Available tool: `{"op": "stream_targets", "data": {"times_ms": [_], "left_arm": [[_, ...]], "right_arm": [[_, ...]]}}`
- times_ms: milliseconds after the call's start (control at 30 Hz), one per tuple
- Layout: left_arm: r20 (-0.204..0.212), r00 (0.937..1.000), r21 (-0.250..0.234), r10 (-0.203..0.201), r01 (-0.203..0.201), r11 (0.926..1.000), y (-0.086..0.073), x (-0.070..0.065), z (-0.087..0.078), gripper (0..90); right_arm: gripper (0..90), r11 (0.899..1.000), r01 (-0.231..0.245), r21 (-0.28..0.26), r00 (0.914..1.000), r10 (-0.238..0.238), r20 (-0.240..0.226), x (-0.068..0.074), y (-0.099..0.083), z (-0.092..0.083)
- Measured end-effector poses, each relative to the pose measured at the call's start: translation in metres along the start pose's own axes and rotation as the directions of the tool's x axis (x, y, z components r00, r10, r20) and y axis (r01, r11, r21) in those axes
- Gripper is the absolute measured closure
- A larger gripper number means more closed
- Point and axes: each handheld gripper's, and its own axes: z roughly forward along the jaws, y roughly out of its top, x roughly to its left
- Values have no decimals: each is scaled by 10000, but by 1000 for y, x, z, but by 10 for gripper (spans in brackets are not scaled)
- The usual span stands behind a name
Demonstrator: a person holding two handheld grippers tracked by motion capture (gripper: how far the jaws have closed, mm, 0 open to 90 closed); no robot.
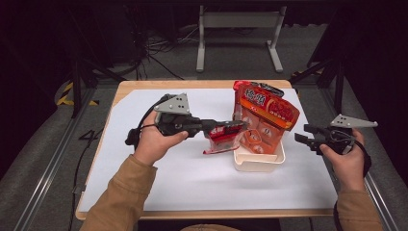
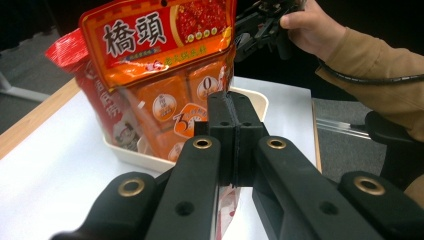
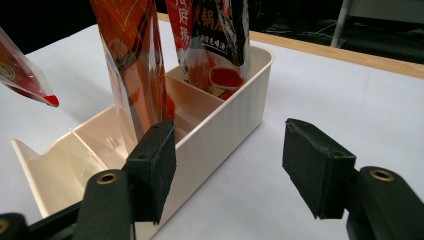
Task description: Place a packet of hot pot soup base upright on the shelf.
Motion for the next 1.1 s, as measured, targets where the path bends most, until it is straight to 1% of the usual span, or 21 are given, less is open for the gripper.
{"op": "stream_targets", "data": {"times_ms": [133, 300, 500, 567, 767, 867, 1067, 1100], "left_arm": [[188, 9998, -108, 27, -25, 9999, 3, 1, 9, 900], [310, 9995, -221, 89, -82, 9997, 7, 1, 20, 900], [409, 9990, -177, 159, -152, 9997, 9, 2, 32, 900], [415, 9990, -241, 184, -174, 9996, 9, 1, 36, 900], [643, 9975, -512, 302, -269, 9983, 11, -1, 48, 900], [700, 9970, -591, 343, -302, 9978, 11, -1, 52, 900], [906, 9952, -844, 370, -293, 9960, 12, -3, 65, 900], [951, 9944, -850, 455, -374, 9957, 13, -3, 66, 900]], "right_arm": [[383, 10000, 1, -17, 10000, -1, -10, 0, 0, -1], [383, 10000, 12, -30, 10000, -12, -22, 0, 0, -1], [383, 10000, -31, -52, 10000, 31, -36, -1, -1, -2], [383, 10000, -36, -58, 10000, 35, -26, -2, -1, -2], [382, 10000, -22, -70, 10000, 22, -77, -1, -1, -2], [382, 10000, -39, -86, 10000, 38, -71, -1, -1, -3], [381, 9999, -80, -120, 9999, 79, -93, -1, -1, -3], [381, 9999, -78, -123, 9999, 76, -102, -1, -1, -3]]}}
